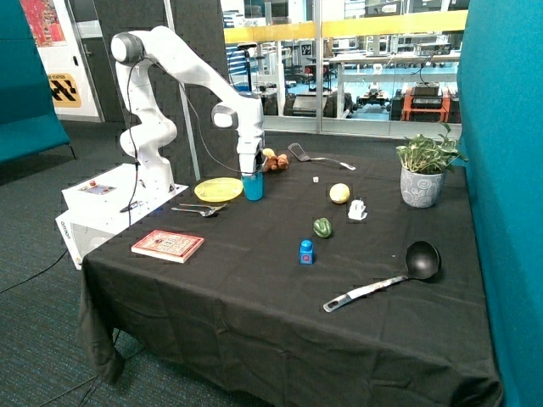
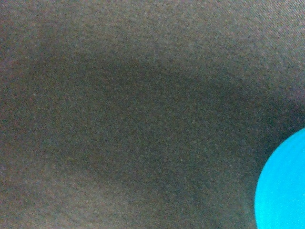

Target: Set the table

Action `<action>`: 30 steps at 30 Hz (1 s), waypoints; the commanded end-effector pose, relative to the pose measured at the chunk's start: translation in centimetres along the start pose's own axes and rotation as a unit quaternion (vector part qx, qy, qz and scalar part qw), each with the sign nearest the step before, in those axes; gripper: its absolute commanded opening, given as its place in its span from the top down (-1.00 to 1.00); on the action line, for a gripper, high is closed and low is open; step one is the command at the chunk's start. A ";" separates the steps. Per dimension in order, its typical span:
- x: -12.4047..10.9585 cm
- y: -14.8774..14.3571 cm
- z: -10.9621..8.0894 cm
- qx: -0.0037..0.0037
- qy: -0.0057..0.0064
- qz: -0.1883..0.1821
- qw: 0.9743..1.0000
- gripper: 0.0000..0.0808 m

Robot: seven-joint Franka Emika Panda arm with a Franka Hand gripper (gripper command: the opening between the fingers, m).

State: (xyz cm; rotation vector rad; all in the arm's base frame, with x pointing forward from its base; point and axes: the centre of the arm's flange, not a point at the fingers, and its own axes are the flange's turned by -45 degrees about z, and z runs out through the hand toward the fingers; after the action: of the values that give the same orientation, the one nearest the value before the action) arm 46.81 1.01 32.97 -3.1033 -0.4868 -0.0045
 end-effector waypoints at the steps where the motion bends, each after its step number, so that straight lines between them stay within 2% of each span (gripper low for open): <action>1: 0.4 -0.1 -0.1 0.000 -0.001 -0.003 1.000 -0.12; 12: 0.4 -0.2 0.0 0.000 -0.001 -0.005 1.000 -0.28; 20: 0.4 -0.1 -0.1 0.000 -0.001 -0.004 1.000 -0.23; 30: 0.6 0.0 -2.2 0.000 -0.001 -0.005 1.000 -0.16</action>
State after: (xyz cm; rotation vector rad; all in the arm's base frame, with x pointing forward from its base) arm 47.20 1.22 33.48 -3.1010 -0.4987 -0.0103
